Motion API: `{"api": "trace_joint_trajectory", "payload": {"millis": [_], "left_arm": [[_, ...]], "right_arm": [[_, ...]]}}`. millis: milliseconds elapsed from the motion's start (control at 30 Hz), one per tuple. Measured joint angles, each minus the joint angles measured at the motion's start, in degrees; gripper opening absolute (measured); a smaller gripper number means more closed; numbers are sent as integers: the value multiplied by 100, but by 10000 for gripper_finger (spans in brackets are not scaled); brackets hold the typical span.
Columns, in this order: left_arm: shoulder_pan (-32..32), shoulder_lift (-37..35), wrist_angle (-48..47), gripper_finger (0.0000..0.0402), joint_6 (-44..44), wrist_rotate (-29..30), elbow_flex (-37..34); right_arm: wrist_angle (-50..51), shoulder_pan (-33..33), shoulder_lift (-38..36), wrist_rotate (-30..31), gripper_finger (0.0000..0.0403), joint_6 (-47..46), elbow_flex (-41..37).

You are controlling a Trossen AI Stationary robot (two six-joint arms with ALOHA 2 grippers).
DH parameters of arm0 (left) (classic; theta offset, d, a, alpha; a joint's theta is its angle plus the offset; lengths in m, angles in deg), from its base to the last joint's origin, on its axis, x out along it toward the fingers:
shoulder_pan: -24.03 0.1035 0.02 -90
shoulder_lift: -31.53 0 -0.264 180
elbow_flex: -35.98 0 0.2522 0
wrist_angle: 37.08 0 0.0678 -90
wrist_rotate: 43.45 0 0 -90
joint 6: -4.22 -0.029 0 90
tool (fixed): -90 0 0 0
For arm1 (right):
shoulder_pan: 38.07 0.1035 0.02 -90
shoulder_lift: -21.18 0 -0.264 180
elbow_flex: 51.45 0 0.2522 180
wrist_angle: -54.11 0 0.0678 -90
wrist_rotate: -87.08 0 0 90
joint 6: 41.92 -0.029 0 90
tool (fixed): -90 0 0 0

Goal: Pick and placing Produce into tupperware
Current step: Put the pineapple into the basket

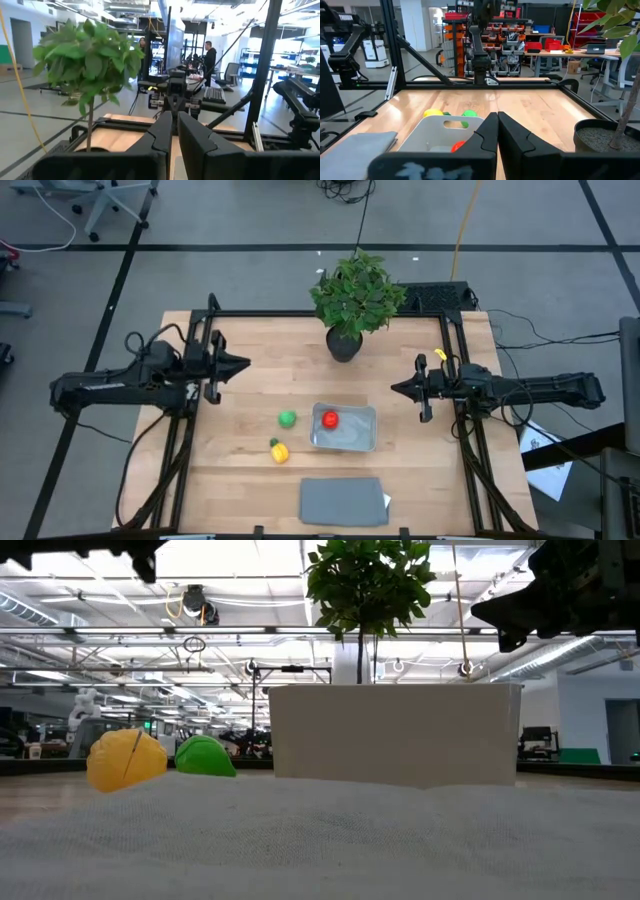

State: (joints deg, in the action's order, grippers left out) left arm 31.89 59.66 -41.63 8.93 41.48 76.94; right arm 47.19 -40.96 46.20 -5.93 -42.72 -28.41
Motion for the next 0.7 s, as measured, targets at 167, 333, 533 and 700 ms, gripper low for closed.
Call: {"api": "trace_joint_trajectory", "payload": {"millis": [167,333,533,700], "left_arm": [[-55,631,-32,33,-274,-492,551],[-240,1299,-48,33,-155,-532,1121],[-448,2008,-300,33,-178,-549,1664],[-609,2303,-351,33,-573,-695,1903]], "right_arm": [[2,0,0,0,0,0,0],[2,-1,0,0,0,0,0],[2,-2,2,0,0,0,0],[-281,0,2,0,0,38,-209]]}}
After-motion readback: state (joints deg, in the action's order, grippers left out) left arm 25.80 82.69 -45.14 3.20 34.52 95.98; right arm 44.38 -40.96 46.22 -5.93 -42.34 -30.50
